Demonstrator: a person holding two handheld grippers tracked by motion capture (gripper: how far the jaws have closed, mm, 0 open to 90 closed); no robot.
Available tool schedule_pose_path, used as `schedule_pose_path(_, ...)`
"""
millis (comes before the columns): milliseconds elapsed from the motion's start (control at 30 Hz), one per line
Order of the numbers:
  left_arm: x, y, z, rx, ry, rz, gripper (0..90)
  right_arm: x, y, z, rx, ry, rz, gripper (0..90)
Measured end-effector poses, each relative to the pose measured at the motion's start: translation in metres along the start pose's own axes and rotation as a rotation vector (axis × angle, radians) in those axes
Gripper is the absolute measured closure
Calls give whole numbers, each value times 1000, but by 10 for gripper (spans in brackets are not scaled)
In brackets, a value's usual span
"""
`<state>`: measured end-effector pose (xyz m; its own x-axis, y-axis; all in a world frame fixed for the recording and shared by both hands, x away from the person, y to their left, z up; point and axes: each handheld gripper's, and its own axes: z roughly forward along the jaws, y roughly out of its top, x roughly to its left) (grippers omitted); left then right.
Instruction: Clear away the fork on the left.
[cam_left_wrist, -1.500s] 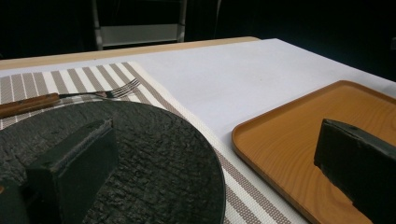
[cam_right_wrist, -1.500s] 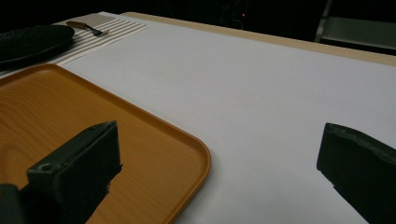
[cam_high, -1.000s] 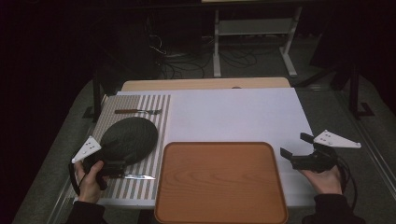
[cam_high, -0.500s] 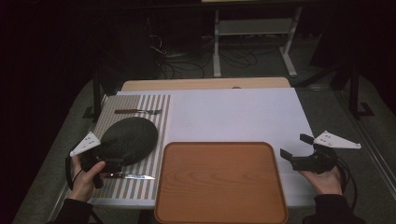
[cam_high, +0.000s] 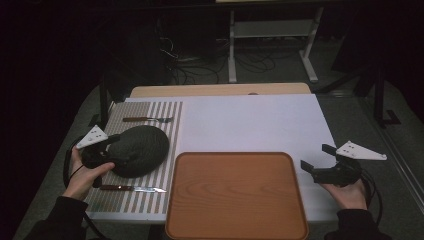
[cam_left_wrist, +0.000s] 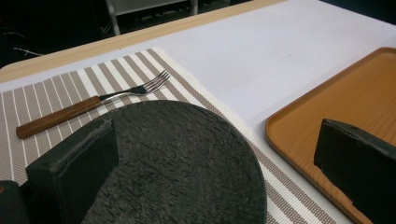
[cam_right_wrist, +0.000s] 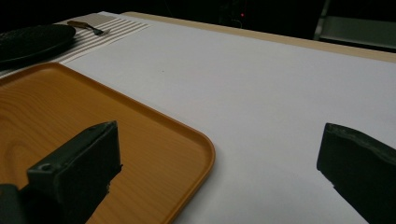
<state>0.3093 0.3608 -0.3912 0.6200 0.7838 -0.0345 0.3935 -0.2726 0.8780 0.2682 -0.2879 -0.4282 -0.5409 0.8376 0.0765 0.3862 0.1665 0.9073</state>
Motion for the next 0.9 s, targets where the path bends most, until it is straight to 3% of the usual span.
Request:
schedule_pose_path(533, 24, 29, 8, 90, 64, 84, 0, 0, -1, 1, 7, 3, 0, 0)
schedule_pose_path(700, 25, 35, 18, 146, 83, 162, 3, -1, 0, 3, 14, 5, -2, 0)
schedule_pose_path(900, 29, 43, 29, 203, 95, 223, 4, 0, -1, 3, 21, 6, -2, 0)
